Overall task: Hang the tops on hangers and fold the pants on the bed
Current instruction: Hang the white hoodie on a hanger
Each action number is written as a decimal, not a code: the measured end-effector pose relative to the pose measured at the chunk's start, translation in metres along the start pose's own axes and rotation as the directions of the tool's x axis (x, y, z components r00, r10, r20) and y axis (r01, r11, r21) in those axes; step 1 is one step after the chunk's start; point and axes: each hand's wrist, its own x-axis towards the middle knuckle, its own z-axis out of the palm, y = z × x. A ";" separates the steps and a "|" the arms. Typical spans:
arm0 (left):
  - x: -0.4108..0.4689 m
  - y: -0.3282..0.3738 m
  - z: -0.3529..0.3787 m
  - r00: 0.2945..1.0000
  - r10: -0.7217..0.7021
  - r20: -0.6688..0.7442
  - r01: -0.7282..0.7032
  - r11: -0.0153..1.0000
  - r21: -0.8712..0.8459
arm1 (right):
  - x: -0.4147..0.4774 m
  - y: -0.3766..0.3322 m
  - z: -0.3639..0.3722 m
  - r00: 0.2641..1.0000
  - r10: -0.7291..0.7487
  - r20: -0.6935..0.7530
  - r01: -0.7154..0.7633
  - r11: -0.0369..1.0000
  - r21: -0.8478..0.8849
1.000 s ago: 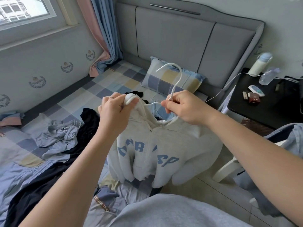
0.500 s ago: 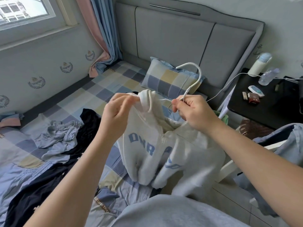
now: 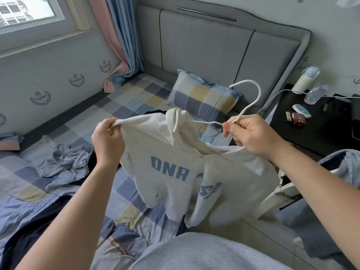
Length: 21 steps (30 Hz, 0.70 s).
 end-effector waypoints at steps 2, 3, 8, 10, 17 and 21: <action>0.001 0.002 0.005 0.996 -0.024 0.080 0.020 0.998 0.055 | 0.000 -0.004 0.003 1.000 -0.018 0.006 0.018 1.000 -0.024; 0.001 0.003 0.008 0.991 -0.031 0.130 0.020 0.996 0.089 | -0.001 -0.006 0.005 1.000 -0.030 0.009 0.030 0.999 -0.024; -0.012 0.022 0.011 0.868 0.267 0.419 -0.344 0.931 0.119 | -0.001 -0.009 0.017 0.999 -0.054 0.005 0.054 0.998 -0.021; -0.024 0.038 0.011 0.784 0.328 0.527 -0.401 0.916 0.026 | -0.001 -0.005 0.024 0.998 -0.058 0.006 0.058 0.998 -0.030; -0.055 0.069 0.035 0.651 0.341 0.679 -0.370 0.923 -0.109 | -0.008 0.006 0.038 0.999 -0.006 -0.031 0.004 0.998 -0.060; -0.053 0.068 0.044 0.775 0.283 0.566 -0.423 0.896 0.131 | -0.024 0.017 0.033 0.993 0.060 -0.105 -0.069 0.994 -0.083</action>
